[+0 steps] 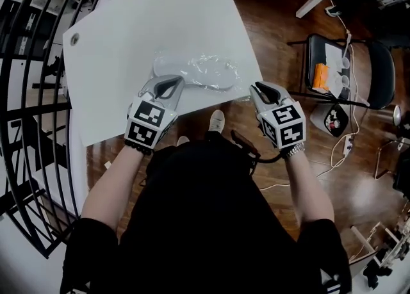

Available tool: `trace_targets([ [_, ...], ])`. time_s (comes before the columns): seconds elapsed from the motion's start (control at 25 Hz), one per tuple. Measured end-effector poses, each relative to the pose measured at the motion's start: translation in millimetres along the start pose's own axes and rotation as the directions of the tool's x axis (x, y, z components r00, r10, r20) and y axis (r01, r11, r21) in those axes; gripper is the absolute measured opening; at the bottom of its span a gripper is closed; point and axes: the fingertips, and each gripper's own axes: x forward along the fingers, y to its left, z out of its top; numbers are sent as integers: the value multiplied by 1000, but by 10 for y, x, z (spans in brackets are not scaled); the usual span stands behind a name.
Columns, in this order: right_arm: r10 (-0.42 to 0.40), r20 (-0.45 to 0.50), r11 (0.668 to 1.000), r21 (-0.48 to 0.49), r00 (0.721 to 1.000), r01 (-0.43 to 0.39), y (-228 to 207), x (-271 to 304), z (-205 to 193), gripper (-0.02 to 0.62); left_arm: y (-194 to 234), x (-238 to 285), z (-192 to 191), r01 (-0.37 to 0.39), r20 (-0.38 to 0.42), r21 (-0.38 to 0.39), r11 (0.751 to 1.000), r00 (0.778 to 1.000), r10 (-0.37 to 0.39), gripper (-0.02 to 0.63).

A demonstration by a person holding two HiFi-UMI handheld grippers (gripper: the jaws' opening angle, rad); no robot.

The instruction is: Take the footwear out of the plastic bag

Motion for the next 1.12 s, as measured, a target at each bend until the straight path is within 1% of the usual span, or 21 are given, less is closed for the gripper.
trace_targets([
  [0.16,64,-44,996,-60,997,-66,-153,172,-118,55,29,173,-49,-36,-56,-13,999,998,35,17],
  [0.28,114,-80,990,-77,990,-121,-159,277,-190,68,36,212,-73,-44,-80,-18,999,996,42,22],
  [0.4,146,-105,983,-96,984,-156,-162,391,-228,69,72,248,-127,-50,-104,-10,999,993,49,31],
  [0.64,146,-145,965,-196,979,-173,-174,565,-245,69,168,356,-264,-57,-143,13,998,988,59,35],
  [0.76,146,-166,959,-220,975,-181,-162,619,-267,69,195,403,-358,-44,-169,26,999,984,47,35],
  [0.84,148,-178,956,-225,973,-187,-152,640,-287,69,202,445,-409,-29,-191,47,998,981,38,38],
  [0.96,150,-198,954,-230,969,-194,-149,676,-329,69,256,541,-497,-20,-238,89,996,970,41,44],
  [1.04,153,-214,951,-234,965,-203,-128,699,-363,69,318,596,-610,-23,-287,110,994,956,54,44],
  [1.12,155,-231,948,-239,960,-211,-109,728,-399,69,362,645,-746,-18,-334,114,993,941,55,44],
])
